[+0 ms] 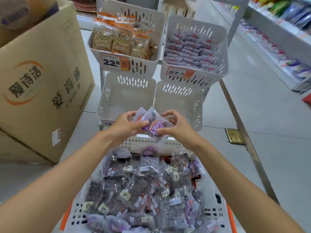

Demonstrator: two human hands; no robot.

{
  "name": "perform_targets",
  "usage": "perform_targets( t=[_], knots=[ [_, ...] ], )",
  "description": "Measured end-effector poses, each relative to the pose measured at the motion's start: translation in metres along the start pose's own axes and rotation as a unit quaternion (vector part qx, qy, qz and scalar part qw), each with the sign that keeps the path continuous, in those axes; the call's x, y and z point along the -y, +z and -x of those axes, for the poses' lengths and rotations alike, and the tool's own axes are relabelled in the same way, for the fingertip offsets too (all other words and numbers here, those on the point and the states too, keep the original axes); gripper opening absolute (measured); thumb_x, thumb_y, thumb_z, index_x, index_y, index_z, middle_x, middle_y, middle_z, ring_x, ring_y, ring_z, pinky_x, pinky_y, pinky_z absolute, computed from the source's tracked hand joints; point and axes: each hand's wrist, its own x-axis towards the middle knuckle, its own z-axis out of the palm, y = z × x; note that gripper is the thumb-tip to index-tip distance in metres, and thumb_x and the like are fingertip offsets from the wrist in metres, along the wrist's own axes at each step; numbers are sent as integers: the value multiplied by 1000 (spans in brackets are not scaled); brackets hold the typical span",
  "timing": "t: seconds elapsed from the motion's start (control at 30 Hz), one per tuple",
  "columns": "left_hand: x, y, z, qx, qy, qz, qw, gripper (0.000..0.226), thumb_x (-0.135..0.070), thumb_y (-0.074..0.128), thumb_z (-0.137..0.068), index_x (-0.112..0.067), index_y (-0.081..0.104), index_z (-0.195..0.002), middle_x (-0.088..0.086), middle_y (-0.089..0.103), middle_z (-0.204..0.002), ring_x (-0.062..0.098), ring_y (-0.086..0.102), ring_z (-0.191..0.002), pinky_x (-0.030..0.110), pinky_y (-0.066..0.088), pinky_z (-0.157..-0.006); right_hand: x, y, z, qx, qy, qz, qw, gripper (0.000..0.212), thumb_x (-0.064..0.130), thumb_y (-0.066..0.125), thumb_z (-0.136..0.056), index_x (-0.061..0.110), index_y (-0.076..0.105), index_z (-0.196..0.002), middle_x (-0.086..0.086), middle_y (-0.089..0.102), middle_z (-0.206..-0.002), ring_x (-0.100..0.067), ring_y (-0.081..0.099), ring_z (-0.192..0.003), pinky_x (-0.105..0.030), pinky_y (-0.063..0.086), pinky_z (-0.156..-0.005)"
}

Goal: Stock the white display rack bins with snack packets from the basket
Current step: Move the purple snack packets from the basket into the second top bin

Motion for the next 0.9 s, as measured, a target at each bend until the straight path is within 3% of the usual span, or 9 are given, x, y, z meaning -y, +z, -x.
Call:
perform_targets(
  t=[0.07,0.13,0.3,0.43,0.5,0.6,0.7,0.77,0.9],
  knots=[
    [-18,0,-11,23,-28,51,998,39,2,70,-85,-13,57,-118,17,69,-115,28,71,-96,37,58,-89,12,-18,-5,-37,-3,-74,997,36,-3,77,-78,19,61,-102,-10,69,-102,-18,66,-80,-23,53,-61],
    [-37,-2,-20,18,-31,97,995,35,7,65,-87,-6,55,-118,19,68,-109,22,73,-82,29,62,-74,30,-39,-10,-20,-17,-119,993,33,-6,71,-82,14,66,-107,-11,71,-98,-21,68,-84,-27,57,-70],
    [-84,16,-41,-32,95,-121,988,12,-26,67,-92,-18,67,-102,-3,72,-87,1,64,-69,19,47,-66,85,-73,-24,49,-95,80,991,47,0,75,-81,17,60,-122,-10,70,-100,-19,70,-92,-29,60,-79],
    [-117,40,-47,136,79,-53,986,36,-42,54,-93,-17,67,-116,12,74,-105,21,72,-91,35,60,-79,117,-73,-56,-50,-212,236,947,42,16,79,-81,14,65,-120,9,62,-100,-6,60,-88,-10,47,-77],
    [-125,46,-55,172,90,-50,980,43,-30,65,-84,-17,61,-125,13,72,-113,29,71,-101,39,59,-85,122,-76,-76,-112,-239,265,927,56,26,77,-83,17,57,-135,3,53,-123,-11,52,-111,-9,38,-94],
    [-138,50,-78,136,127,-11,982,62,-12,77,-73,-14,55,-130,12,70,-119,28,70,-104,42,57,-90,117,-80,-100,-147,-175,209,951,76,46,68,-87,25,33,-152,-3,34,-154,-16,33,-141,-29,35,-111],
    [-153,58,-102,91,215,-93,968,60,1,79,-77,-12,54,-130,10,68,-119,13,71,-96,27,58,-78,113,-84,-118,-78,-122,28,989,64,41,66,-92,18,37,-144,-9,57,-133,-12,64,-113,-24,56,-86],
    [-165,62,-119,100,269,-158,945,58,-1,80,-77,-14,54,-128,4,67,-117,7,69,-98,22,57,-76,112,-94,-130,-38,-111,-103,988,75,28,75,-85,24,30,-145,-11,60,-130,-19,68,-108,-35,57,-89],
    [-198,69,-152,111,353,-309,876,92,-18,90,-67,-21,41,-145,-2,57,-135,8,56,-122,33,46,-105,128,-113,-158,-112,-152,-124,974,62,-1,78,-78,23,47,-125,-11,66,-117,-18,71,-98,-32,59,-76]
  ],
)
